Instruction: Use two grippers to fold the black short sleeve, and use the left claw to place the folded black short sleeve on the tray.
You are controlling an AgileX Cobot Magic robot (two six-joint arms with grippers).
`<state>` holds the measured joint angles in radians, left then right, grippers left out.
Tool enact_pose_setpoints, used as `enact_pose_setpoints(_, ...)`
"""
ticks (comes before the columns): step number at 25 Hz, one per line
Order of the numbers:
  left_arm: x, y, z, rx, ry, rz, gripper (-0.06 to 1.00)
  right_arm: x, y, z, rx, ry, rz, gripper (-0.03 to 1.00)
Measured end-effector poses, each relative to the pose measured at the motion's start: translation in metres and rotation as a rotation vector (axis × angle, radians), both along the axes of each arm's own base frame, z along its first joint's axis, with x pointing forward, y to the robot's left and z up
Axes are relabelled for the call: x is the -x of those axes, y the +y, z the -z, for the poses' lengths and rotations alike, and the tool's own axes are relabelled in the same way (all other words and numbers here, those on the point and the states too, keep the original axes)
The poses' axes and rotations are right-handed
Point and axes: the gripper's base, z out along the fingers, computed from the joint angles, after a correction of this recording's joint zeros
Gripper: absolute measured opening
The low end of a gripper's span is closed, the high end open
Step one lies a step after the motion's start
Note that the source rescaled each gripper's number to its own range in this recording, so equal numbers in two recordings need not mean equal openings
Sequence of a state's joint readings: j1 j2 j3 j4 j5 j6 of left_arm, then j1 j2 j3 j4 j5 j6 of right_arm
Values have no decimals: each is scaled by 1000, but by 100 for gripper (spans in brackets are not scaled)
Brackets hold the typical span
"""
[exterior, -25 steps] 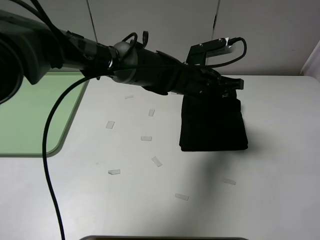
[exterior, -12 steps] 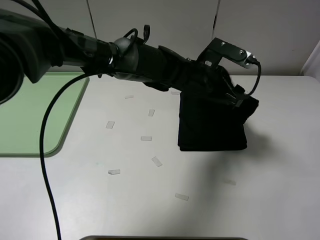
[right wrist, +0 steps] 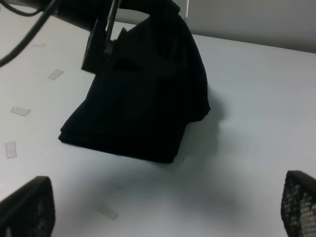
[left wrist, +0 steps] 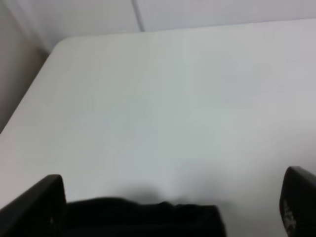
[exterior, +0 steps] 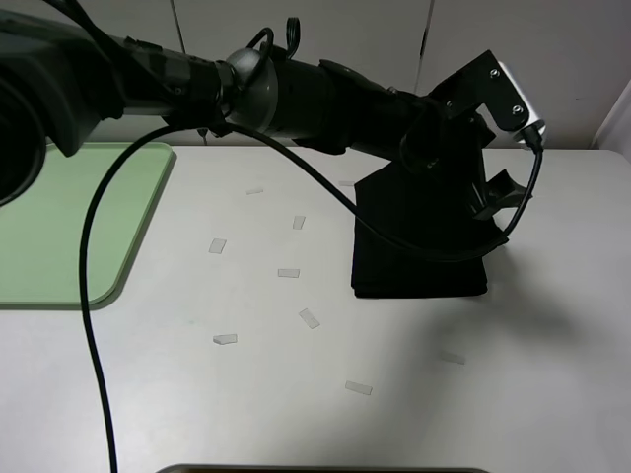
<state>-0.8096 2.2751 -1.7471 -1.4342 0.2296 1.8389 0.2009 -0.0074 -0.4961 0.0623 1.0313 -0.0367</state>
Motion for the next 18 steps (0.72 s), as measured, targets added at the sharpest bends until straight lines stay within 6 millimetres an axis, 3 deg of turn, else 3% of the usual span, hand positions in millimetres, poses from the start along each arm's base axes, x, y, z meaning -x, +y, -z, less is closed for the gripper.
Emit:
enact_pose_setpoints(5,-10,14,-16,76,160,-200,85,0,0,0,0,0,0,100)
enact_pose_setpoints(10,-10,54,-29,142,395,-376,85,0,0,0,0,0,0,100)
enact_pose_setpoints(14,-7,97,-20,145,553,-505,84,0,0,0,0,0,0,100)
enact_pose_setpoints(18,-1,131,4,125,720,-596,84,0,0,0,0,0,0,100)
